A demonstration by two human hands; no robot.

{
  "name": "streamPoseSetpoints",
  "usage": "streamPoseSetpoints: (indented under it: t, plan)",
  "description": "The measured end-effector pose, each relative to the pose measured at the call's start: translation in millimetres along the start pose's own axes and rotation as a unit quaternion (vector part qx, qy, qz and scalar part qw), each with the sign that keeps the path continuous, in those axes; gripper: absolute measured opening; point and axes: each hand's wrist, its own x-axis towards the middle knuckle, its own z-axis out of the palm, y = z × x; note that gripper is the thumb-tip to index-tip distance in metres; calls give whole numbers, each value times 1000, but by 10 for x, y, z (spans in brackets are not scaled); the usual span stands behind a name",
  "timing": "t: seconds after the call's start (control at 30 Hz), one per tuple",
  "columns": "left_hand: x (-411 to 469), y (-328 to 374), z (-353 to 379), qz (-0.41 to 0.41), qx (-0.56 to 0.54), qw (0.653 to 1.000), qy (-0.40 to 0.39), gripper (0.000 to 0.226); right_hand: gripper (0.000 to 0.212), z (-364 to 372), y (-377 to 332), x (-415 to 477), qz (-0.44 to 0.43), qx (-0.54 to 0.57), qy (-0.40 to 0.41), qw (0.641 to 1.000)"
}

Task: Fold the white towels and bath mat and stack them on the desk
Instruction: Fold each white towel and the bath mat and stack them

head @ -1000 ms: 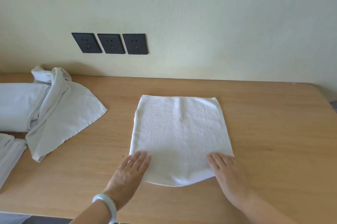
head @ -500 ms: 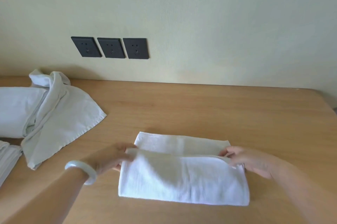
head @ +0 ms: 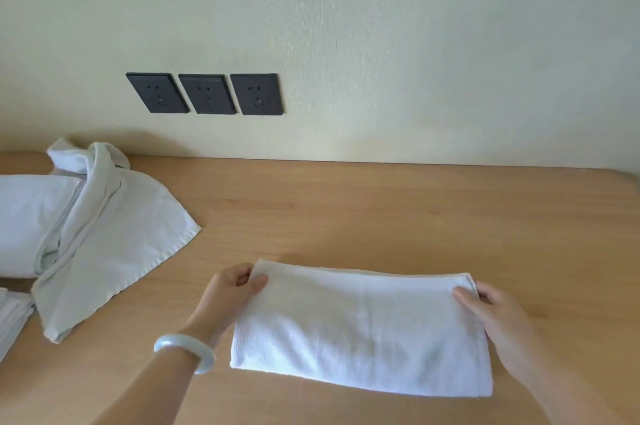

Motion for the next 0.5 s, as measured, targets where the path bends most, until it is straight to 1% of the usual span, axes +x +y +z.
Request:
streamPoseSetpoints:
  t: [0.03, 0.1, 0.13, 0.17, 0.2, 0.23, 0.3, 0.37, 0.4, 0.5]
  plan:
    - [104, -1, 25, -5, 19, 1000, 17, 13, 15, 40, 17, 87, 8, -8, 18, 1000]
    - [275, -45, 122, -21, 109, 992, 56, 16, 26, 165, 109, 283, 5, -58, 52, 997]
    - [321, -68, 181, -29, 149, 985, 81, 19, 28, 230, 161, 347, -1, -82, 70, 994]
    - [343, -80, 232, -33, 167, 980, 102, 22, 20, 290, 198, 398, -5, -93, 86, 992]
    - [345, -78, 267, -31, 166, 979, 116, 26, 15, 345, 197, 415, -3, -112, 101, 989]
    - [338, -66, 289, -28, 156, 979, 126, 30, 25, 388, 174, 401, 7, -145, 119, 982]
    - [312, -42, 310, -19, 141, 981, 131, 33, 28, 421, 187, 404, -21, -196, 150, 969]
    - [325, -65, 316, -3, 135, 981, 140, 34, 39, 435, 198, 400, -46, -208, 175, 961]
    - [334, -75, 321, 2, 133, 979, 152, 35, 40, 441, 218, 410, -51, -214, 184, 958]
    - [383, -117, 370, -8, 121, 972, 200, 37, 34, 492, 255, 441, -54, -233, 213, 947]
